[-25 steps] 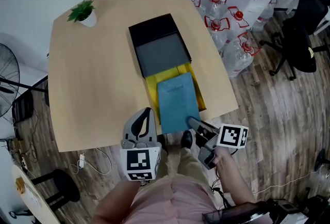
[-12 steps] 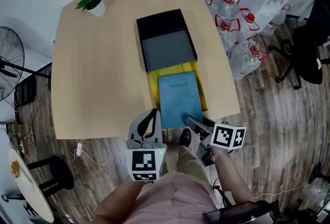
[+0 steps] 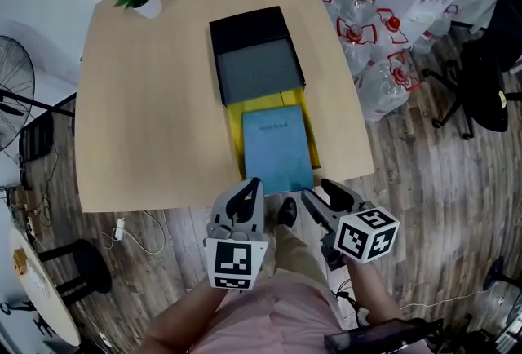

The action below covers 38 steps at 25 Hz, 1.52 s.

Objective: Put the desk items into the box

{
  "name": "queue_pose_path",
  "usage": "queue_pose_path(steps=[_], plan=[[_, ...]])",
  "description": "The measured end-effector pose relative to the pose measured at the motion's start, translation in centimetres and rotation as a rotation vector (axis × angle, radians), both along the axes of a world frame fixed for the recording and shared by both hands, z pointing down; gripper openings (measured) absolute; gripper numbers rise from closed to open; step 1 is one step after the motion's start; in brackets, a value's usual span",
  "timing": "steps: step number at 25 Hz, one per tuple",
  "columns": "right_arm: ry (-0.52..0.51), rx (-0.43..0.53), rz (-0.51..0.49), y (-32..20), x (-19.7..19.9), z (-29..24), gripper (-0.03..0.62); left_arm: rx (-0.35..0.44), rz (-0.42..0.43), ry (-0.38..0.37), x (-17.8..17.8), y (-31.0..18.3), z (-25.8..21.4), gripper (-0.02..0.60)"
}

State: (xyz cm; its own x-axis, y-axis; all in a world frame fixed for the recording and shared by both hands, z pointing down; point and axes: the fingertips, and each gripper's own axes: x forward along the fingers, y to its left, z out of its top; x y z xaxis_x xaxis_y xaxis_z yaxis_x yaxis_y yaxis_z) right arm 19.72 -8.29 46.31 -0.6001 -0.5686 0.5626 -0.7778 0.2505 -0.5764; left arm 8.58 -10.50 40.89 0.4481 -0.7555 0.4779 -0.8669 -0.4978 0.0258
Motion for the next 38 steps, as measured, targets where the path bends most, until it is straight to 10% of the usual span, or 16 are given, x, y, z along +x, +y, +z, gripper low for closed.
queue_pose_path(steps=[8,38], plan=[[0.091,0.095,-0.143,2.6,-2.2,-0.5,0.014,-0.047,0.066,0.026,2.3,2.2,2.5,0.012],[0.235,0.015,-0.279,-0.4,-3.3,4.4,0.002,-0.192,0.153,0.057,5.1,2.8,9.3,0.012]])
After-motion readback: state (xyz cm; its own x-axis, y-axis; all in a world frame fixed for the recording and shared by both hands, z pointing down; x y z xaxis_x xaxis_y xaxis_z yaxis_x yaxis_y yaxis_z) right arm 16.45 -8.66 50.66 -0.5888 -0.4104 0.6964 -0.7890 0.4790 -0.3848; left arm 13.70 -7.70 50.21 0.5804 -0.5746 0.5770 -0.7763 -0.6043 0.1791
